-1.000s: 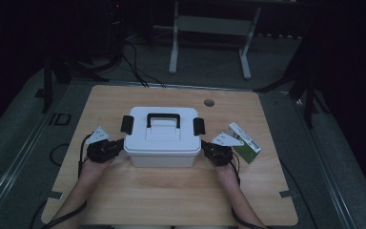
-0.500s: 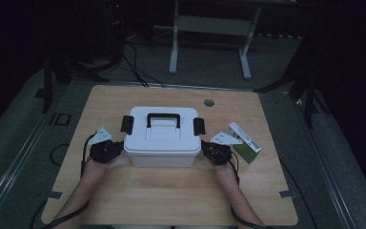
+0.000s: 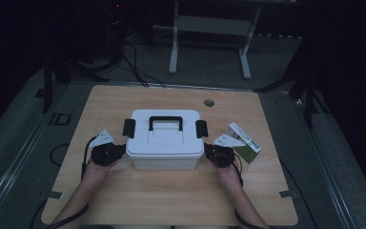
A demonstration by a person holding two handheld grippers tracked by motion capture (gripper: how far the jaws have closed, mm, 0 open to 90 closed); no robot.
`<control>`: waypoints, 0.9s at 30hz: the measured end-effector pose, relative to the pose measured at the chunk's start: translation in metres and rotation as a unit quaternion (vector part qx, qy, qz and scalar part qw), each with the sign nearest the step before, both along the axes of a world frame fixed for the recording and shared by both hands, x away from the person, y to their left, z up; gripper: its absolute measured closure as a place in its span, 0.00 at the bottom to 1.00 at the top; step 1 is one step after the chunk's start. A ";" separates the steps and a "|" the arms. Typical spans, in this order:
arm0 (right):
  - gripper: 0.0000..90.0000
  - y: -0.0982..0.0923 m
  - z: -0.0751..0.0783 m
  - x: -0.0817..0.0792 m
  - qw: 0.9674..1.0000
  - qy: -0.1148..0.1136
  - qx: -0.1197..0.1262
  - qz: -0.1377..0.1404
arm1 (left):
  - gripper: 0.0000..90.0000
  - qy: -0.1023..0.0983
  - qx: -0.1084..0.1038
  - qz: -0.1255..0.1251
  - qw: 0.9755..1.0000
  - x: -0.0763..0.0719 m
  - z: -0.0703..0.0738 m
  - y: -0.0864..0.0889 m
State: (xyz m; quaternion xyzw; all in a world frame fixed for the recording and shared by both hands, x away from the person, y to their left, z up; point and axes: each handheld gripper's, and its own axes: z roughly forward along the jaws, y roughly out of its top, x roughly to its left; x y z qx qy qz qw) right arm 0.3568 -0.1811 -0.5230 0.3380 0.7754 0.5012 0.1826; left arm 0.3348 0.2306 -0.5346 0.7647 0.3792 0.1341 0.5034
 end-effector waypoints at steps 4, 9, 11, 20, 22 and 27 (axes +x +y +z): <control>1.00 -0.005 0.000 -0.005 1.000 0.002 0.001 0.000 | 1.00 0.003 -0.002 -0.008 1.000 -0.004 0.000 -0.003; 1.00 -0.009 0.000 -0.012 1.000 0.000 -0.001 -0.001 | 1.00 0.005 -0.012 -0.007 1.000 -0.008 -0.002 -0.006; 1.00 -0.010 0.000 -0.015 1.000 0.000 -0.001 -0.001 | 1.00 0.005 -0.015 -0.008 1.000 -0.011 -0.002 -0.008; 1.00 -0.021 0.000 -0.028 1.000 0.007 0.007 0.001 | 1.00 0.008 -0.008 -0.021 1.000 -0.024 0.000 -0.016; 1.00 -0.025 0.000 -0.035 1.000 0.006 0.006 0.002 | 1.00 0.009 -0.007 -0.027 1.000 -0.028 0.000 -0.020; 1.00 -0.035 0.000 -0.046 1.000 0.012 0.010 -0.004 | 1.00 0.011 -0.010 -0.041 0.999 -0.036 0.000 -0.028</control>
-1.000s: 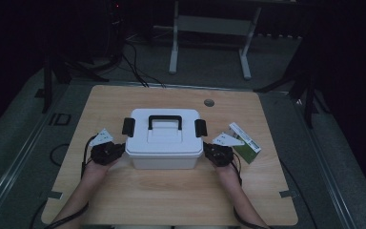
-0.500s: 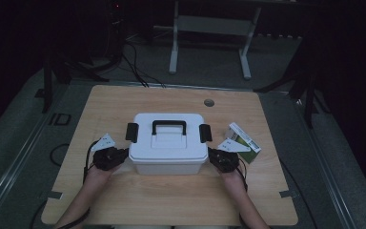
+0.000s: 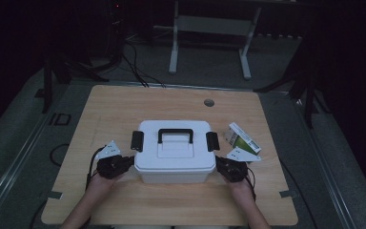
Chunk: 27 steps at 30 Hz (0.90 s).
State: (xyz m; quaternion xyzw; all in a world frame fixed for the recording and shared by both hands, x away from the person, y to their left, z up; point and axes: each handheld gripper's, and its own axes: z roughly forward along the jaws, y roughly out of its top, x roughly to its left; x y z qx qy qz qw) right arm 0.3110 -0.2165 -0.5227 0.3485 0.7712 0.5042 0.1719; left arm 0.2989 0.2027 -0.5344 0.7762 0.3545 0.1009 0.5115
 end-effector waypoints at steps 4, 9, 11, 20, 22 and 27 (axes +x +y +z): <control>1.00 -0.007 0.000 -0.007 1.000 0.002 0.004 -0.002 | 1.00 0.005 -0.012 -0.008 1.000 -0.006 -0.002 -0.005; 1.00 -0.014 0.000 -0.017 1.000 0.001 0.001 -0.002 | 1.00 0.004 -0.007 -0.018 1.000 -0.011 -0.001 -0.010; 1.00 -0.016 0.000 -0.021 1.000 0.001 0.000 -0.002 | 1.00 0.002 -0.004 -0.022 1.000 -0.013 -0.001 -0.012; 1.00 -0.029 0.001 -0.035 1.000 0.002 -0.001 -0.008 | 1.00 0.003 -0.003 -0.041 0.999 -0.021 0.000 -0.024; 1.00 -0.031 0.002 -0.037 1.000 0.001 -0.006 -0.007 | 1.00 0.003 -0.003 -0.044 0.999 -0.022 0.000 -0.025; 1.00 -0.039 0.002 -0.045 1.000 0.000 -0.006 -0.010 | 1.00 0.008 -0.006 -0.057 0.998 -0.026 0.000 -0.032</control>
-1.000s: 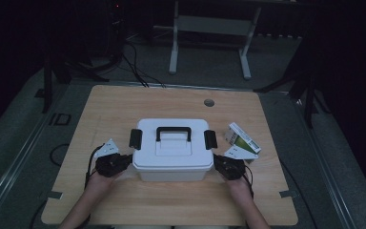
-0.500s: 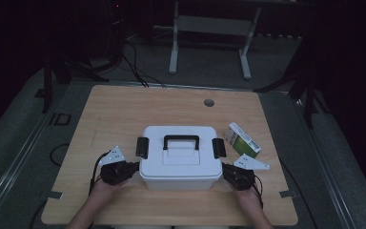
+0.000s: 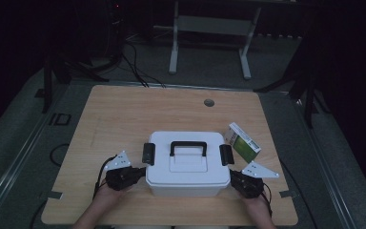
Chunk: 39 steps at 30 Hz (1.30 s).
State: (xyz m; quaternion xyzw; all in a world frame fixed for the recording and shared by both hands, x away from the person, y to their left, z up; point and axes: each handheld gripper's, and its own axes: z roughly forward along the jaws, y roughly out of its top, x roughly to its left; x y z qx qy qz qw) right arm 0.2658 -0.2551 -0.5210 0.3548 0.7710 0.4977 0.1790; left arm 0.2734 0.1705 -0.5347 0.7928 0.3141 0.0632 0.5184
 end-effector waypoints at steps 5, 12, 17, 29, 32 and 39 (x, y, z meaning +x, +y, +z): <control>1.00 -0.009 -0.001 -0.006 1.000 0.003 0.006 -0.002 | 1.00 0.000 0.000 -0.008 1.000 -0.002 0.000 -0.007; 1.00 -0.015 0.001 -0.015 1.000 0.001 -0.003 0.003 | 1.00 -0.004 0.003 -0.012 1.000 -0.003 0.001 -0.013; 1.00 -0.020 0.000 -0.018 1.000 0.002 0.000 0.000 | 1.00 -0.006 0.004 -0.023 1.000 -0.004 0.000 -0.017; 1.00 -0.025 0.000 -0.020 1.000 0.003 0.006 -0.003 | 1.00 -0.002 -0.003 -0.033 0.999 -0.006 -0.001 -0.018; 1.00 -0.025 -0.001 -0.020 1.000 0.003 0.009 -0.005 | 1.00 0.003 -0.008 -0.036 0.999 -0.006 -0.002 -0.018; 1.00 -0.026 -0.001 -0.020 1.000 0.003 0.007 -0.004 | 1.00 0.003 -0.016 -0.039 0.999 -0.005 -0.003 -0.017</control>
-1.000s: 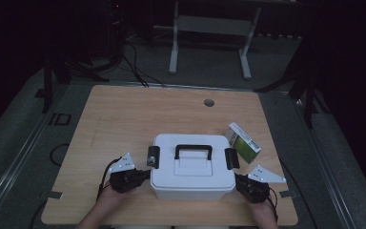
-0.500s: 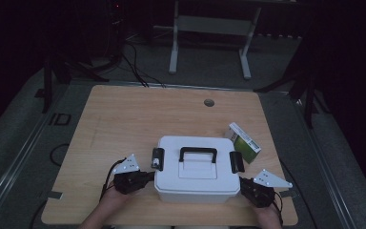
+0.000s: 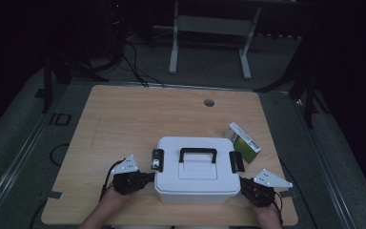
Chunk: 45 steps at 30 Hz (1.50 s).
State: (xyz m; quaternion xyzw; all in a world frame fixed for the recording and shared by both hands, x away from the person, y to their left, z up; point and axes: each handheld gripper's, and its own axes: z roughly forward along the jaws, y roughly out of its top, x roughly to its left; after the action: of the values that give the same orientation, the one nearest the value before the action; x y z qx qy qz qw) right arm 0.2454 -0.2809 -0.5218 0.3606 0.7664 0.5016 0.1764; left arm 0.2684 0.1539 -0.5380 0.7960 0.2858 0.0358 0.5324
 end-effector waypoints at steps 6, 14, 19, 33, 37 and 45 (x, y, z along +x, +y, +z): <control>1.00 -0.001 0.001 0.001 1.000 -0.006 0.007 -0.003 | 1.00 -0.007 0.002 -0.003 1.000 0.000 0.000 0.001; 0.93 -0.015 -0.001 0.007 0.999 -0.020 0.007 -0.041 | 0.93 0.004 0.013 0.011 1.000 0.008 0.000 0.016; 0.84 -0.028 -0.003 0.008 0.998 -0.025 0.011 -0.061 | 0.93 0.013 0.029 0.007 0.999 0.010 -0.001 0.023; 0.13 -0.046 -0.022 0.012 0.997 -0.014 0.002 -0.074 | 0.48 0.058 0.098 0.017 0.993 0.010 0.001 0.048; 0.14 -0.051 -0.024 0.013 0.997 -0.017 0.001 -0.073 | 0.44 0.065 0.095 0.016 0.993 0.009 0.006 0.064; 0.15 -0.057 -0.029 0.015 0.998 -0.013 -0.010 -0.065 | 0.44 0.071 0.139 0.013 0.988 0.008 0.019 0.081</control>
State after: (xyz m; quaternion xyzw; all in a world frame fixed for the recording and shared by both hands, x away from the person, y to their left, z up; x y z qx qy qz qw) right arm 0.2600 -0.3375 -0.5506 0.4010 0.7444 0.4857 0.2219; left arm 0.2764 0.2352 -0.5190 0.8588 0.3257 0.0257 0.3947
